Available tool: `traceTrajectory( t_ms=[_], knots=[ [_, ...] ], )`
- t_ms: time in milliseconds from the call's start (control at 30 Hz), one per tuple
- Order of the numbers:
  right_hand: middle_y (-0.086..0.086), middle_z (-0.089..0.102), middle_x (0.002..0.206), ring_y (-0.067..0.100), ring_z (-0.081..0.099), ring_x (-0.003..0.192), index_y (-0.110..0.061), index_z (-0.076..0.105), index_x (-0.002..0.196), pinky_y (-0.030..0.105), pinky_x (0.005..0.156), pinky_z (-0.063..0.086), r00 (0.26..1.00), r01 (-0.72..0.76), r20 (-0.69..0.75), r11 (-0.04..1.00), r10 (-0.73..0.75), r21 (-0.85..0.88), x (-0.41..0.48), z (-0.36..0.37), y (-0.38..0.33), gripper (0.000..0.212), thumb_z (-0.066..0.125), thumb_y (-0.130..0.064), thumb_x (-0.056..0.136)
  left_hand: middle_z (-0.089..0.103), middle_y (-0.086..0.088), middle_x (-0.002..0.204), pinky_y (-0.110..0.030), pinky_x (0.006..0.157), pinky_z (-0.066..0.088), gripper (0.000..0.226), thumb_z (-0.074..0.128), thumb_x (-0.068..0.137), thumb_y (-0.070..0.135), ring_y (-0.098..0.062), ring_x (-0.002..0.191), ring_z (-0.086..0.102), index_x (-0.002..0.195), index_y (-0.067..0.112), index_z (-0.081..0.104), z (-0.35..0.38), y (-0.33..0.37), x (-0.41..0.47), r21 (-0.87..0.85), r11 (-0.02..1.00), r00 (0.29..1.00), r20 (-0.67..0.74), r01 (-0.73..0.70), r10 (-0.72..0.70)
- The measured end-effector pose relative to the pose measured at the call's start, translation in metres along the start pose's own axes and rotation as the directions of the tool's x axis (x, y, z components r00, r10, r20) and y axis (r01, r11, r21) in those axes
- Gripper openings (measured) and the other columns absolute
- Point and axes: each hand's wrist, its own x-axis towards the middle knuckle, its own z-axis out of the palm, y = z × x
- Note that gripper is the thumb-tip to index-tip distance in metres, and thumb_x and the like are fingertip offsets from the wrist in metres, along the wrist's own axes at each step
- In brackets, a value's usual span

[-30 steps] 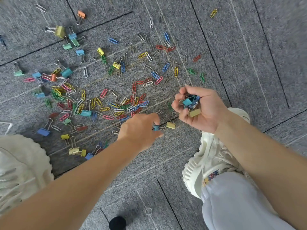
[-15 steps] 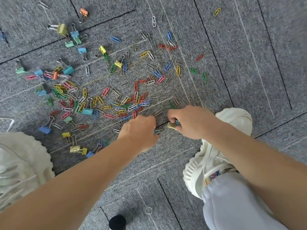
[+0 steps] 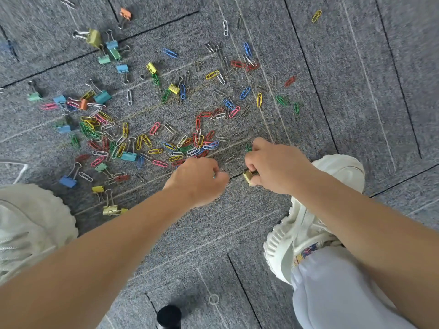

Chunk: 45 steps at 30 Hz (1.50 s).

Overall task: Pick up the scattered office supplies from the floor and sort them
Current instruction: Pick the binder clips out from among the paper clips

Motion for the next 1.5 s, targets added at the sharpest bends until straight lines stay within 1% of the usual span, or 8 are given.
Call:
traceTrajectory(
  t_ms=[267,400,500,633,867,1100,1233,1500],
  knots=[
    [-0.004,0.057,0.087,0.019,0.059,0.072,-0.023,0.04,0.086,0.037,0.067,0.056,0.998,0.049,-0.031,0.998,-0.05,-0.03,-0.003,0.001,0.003,0.028,0.06,-0.039,0.096,0.056,-0.002,0.066,-0.023,0.052,0.037,0.02,0.055,0.094,0.029,-0.013,0.051,0.044,0.08,0.017,0.062,-0.013,-0.003,0.0,-0.377,0.924,0.994,0.11,0.069,-0.029],
    [-0.01,0.056,0.074,0.01,0.054,0.058,-0.024,0.051,0.086,0.024,0.051,0.04,0.997,-0.012,-0.065,0.931,0.038,0.364,-0.003,-0.001,0.005,0.02,0.065,-0.036,0.092,0.044,-0.009,0.063,-0.019,0.038,0.027,0.018,0.058,0.091,0.004,-0.008,0.041,0.032,0.074,0.007,0.053,-0.022,-0.007,-0.001,-0.728,0.639,0.954,0.299,0.248,-0.03],
    [0.0,0.062,0.084,0.0,0.049,0.046,-0.017,0.06,0.103,0.016,0.042,0.036,0.991,-0.096,0.042,0.446,0.129,0.89,-0.003,-0.012,-0.001,0.016,0.069,-0.022,0.091,0.056,-0.017,0.074,-0.017,0.036,0.023,0.026,0.051,0.084,-0.01,-0.008,0.044,0.031,0.068,0.009,0.045,-0.029,-0.011,-0.002,-0.851,0.404,0.934,0.357,0.335,-0.023],
    [0.002,0.064,0.075,0.016,0.061,0.067,-0.014,0.068,0.1,0.022,0.046,0.038,0.975,-0.217,0.221,-0.296,-0.022,0.93,0.001,-0.026,-0.009,0.015,0.055,-0.009,0.093,0.057,-0.007,0.066,-0.017,0.035,0.022,0.024,0.041,0.079,-0.008,-0.008,0.048,0.03,0.074,0.015,0.037,-0.044,-0.025,-0.011,-0.886,0.255,0.917,0.4,0.386,0.0],
    [0.004,0.072,0.09,0.023,0.067,0.076,-0.017,0.069,0.075,0.02,0.049,0.042,0.96,-0.232,0.1,-0.546,-0.262,0.805,0.002,-0.04,-0.052,0.024,0.046,-0.013,0.08,0.048,-0.007,0.066,-0.019,0.037,0.024,0.02,0.034,0.082,-0.001,-0.014,0.05,0.039,0.081,0.011,0.049,-0.082,-0.066,-0.038,-0.833,0.402,0.921,0.382,0.38,-0.079],
    [0.002,0.065,0.085,0.023,0.066,0.081,-0.018,0.062,0.078,0.023,0.048,0.044,0.935,-0.265,0.123,-0.424,-0.334,0.866,0.014,-0.04,-0.08,0.01,0.056,-0.024,0.083,0.049,-0.009,0.065,-0.022,0.042,0.029,0.03,0.028,0.083,-0.006,-0.017,0.054,0.04,0.08,0.006,0.055,-0.089,-0.097,-0.062,-0.84,0.417,0.936,0.29,0.348,-0.199],
    [-0.003,0.059,0.074,0.021,0.061,0.076,-0.021,0.053,0.075,0.02,0.043,0.035,0.939,-0.305,0.249,-0.235,-0.237,0.923,0.022,-0.041,-0.098,0.016,0.067,-0.024,0.081,0.051,-0.007,0.066,-0.023,0.046,0.037,0.021,0.057,0.092,0.008,-0.016,0.057,0.044,0.072,0.008,0.054,-0.087,-0.121,-0.072,-0.687,0.68,0.961,0.107,0.257,-0.255],
    [0.0,0.067,0.08,0.014,0.061,0.056,-0.022,0.066,0.087,0.026,0.046,0.045,0.991,0.055,0.049,0.703,-0.126,0.709,0.035,-0.031,-0.16,0.01,0.075,-0.025,0.086,0.053,0.008,0.055,-0.022,0.048,0.036,0.05,0.077,0.069,0.063,-0.005,0.047,0.046,0.067,0.019,0.054,-0.064,-0.17,-0.102,-0.138,0.952,0.95,-0.117,0.273,-0.29]
  ],
)
